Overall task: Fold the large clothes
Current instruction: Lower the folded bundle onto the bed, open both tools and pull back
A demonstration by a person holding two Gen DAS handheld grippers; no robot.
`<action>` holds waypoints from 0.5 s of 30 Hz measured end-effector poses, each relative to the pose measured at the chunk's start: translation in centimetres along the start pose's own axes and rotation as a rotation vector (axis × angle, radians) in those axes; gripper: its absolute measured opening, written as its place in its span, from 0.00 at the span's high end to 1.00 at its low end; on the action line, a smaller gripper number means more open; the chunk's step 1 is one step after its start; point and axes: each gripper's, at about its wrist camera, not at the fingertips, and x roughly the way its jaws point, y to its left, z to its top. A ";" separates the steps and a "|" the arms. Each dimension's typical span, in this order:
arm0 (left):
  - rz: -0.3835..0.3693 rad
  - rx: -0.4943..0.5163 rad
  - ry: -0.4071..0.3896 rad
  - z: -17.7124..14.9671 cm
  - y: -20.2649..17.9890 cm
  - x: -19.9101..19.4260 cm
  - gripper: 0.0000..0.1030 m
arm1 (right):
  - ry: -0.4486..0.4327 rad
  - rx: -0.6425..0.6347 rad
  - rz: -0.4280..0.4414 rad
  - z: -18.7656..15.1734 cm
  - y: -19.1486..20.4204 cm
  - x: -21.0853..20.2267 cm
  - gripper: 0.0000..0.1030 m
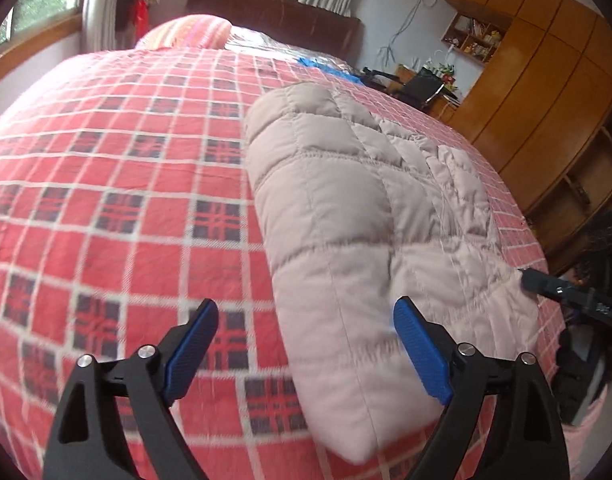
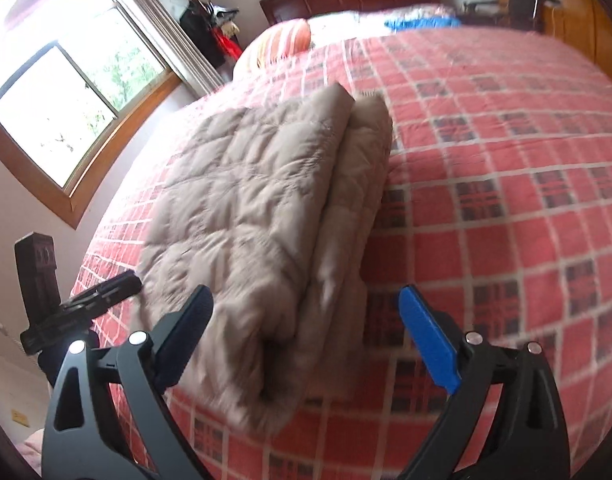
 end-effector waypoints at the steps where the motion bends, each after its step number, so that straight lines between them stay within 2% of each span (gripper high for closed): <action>1: 0.013 0.002 -0.004 -0.5 -0.1 -0.5 0.13 | -0.017 -0.009 -0.010 -0.7 0.5 -1.0 0.08; 4: 0.064 0.006 -0.022 -2.1 -0.8 -2.2 0.13 | -0.053 -0.036 -0.057 -2.7 2.9 -2.6 0.07; 10: 0.202 0.040 -0.059 -4.5 -2.5 -5.0 0.13 | -0.090 -0.066 -0.211 -5.0 6.8 -3.6 0.06; 12: 0.232 0.049 -0.073 -5.2 -3.1 -6.0 0.13 | -0.113 -0.077 -0.269 -6.0 7.5 -4.1 0.06; 15: 0.259 0.049 -0.095 -6.1 -3.7 -7.5 0.13 | -0.134 -0.082 -0.303 -6.9 7.4 -4.0 0.06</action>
